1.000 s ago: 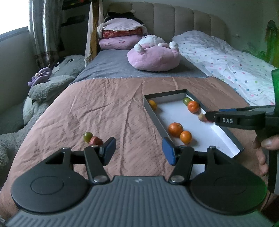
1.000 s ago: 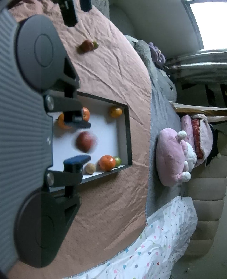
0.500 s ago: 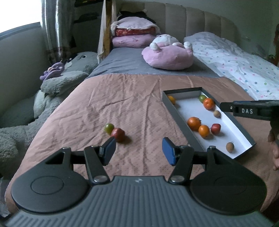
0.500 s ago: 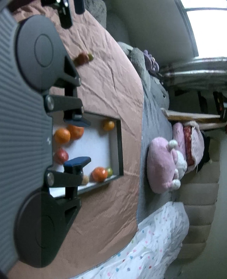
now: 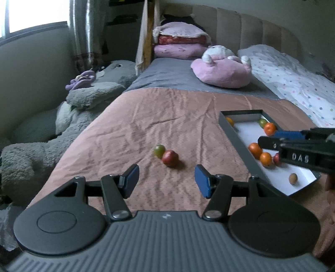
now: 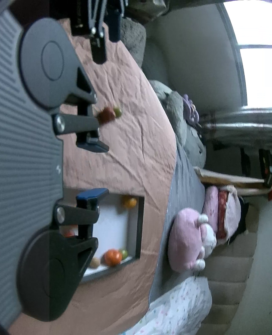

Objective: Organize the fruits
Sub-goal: 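Move both open tools toward the red and green tomatoes on the spread, then grasp the red tomato on the spread with the right tool, then grasp the green tomato with the left tool while the right tool holds the red tomato, then carry the green and red tomatoes over the white box with both tools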

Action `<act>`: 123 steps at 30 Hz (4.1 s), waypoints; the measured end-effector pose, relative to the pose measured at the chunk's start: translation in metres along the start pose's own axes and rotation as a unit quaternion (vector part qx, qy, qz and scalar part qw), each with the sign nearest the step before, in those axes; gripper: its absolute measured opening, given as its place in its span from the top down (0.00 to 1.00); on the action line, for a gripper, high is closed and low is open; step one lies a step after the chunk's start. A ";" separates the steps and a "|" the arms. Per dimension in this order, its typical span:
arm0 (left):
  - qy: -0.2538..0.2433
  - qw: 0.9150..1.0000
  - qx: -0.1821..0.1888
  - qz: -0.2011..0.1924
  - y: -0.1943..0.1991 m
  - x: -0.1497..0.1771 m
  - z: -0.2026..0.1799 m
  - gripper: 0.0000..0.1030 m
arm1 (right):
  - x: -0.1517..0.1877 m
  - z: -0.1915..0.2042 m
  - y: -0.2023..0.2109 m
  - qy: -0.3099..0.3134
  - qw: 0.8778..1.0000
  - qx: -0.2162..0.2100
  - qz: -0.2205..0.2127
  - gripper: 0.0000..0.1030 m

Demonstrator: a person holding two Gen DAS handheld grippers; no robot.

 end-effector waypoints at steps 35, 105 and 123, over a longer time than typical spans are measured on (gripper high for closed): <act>0.037 0.998 -0.053 0.014 -0.042 0.006 0.083 0.37 | 0.019 0.097 -0.166 0.087 0.991 -0.064 0.083 0.61; 0.010 0.998 -0.032 0.059 -0.169 -0.011 -0.016 0.72 | -0.007 0.003 0.059 -0.018 0.999 -0.033 -0.026 0.64; 0.002 1.000 0.008 0.004 -0.079 -0.051 -0.065 0.72 | 0.003 -0.009 0.094 -0.027 0.998 -0.028 -0.044 0.64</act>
Point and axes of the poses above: each gripper's, at about its wrist camera, not at the fingertips, and y roughly against the way its jaws point, z to its left, x to its underside, the point moved 10 cm from there along -y, roughly the way its jaws point, and after that the axes turned 5 degrees about -x, right-handed, at the moved point
